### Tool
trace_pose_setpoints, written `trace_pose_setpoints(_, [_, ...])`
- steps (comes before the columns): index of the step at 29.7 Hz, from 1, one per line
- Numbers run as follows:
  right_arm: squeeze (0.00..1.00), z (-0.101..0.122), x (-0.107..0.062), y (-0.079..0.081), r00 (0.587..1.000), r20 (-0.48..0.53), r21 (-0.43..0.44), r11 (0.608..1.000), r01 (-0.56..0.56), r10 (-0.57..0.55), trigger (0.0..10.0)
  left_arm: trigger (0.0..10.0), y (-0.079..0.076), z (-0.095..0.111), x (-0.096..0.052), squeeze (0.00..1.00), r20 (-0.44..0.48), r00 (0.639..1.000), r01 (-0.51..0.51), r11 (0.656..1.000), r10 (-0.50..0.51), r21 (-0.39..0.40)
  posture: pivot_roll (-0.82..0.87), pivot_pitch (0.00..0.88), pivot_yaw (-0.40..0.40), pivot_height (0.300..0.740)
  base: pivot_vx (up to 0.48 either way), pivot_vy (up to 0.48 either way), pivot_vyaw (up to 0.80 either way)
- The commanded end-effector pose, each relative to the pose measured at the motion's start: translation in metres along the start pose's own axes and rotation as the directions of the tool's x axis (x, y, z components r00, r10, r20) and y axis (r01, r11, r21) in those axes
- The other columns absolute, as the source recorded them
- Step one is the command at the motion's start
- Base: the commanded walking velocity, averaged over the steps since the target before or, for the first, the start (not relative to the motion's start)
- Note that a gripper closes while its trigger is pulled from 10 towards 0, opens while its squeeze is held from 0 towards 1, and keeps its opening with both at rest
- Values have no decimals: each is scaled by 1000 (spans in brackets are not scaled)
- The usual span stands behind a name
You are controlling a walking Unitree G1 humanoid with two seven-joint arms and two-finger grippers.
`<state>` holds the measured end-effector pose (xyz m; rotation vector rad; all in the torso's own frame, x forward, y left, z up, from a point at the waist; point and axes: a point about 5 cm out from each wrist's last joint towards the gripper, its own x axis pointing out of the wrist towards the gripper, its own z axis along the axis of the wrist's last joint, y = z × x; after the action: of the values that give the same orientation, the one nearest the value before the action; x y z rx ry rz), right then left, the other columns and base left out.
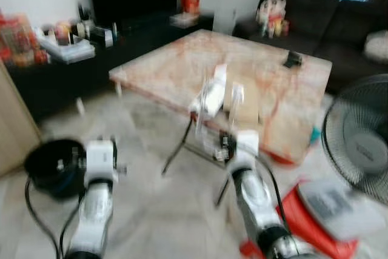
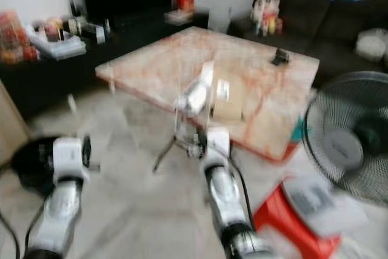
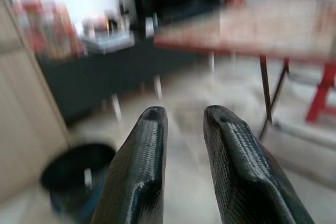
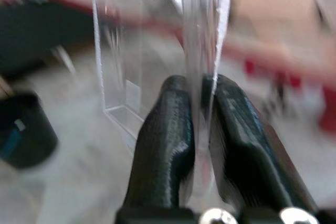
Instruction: Picking trash to rubbish bin
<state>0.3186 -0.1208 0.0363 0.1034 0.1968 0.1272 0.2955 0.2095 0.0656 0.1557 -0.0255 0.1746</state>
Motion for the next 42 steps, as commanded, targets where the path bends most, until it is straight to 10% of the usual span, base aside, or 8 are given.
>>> trace_pose_setpoints(1, [0, -13, -5, -7, 997, -75, 19, 999, 29, -27, 10000, 10000, 5, -18, -6, 0, -92, 996, -3, 1000, 1, -19, 34, 0, -88, 740, 0, 0, 0])
trace_pose_setpoints(16, [0, -124, -92, -37, 794, -596, -23, 991, 133, -121, 10000, 10000, 28, -119, -89, 0, -610, 791, -47, 999, 46, 15, 33, 0, -85, 740, 0, 0, 0])
trace_pose_setpoints(23, [0, -133, -102, -39, 768, -629, -20, 990, 139, -121, 10000, 10000, 27, -133, -111, 0, -681, 731, -44, 999, 46, 20, 28, 0, -83, 740, 0, 0, 0])
trace_pose_setpoints(42, [0, -130, -97, -36, 770, -628, -54, 993, 104, -115, 10000, 10000, 32, -137, -116, 0, -706, 704, -77, 997, 76, 31, 36, 0, -85, 740, 0, 0, 675])
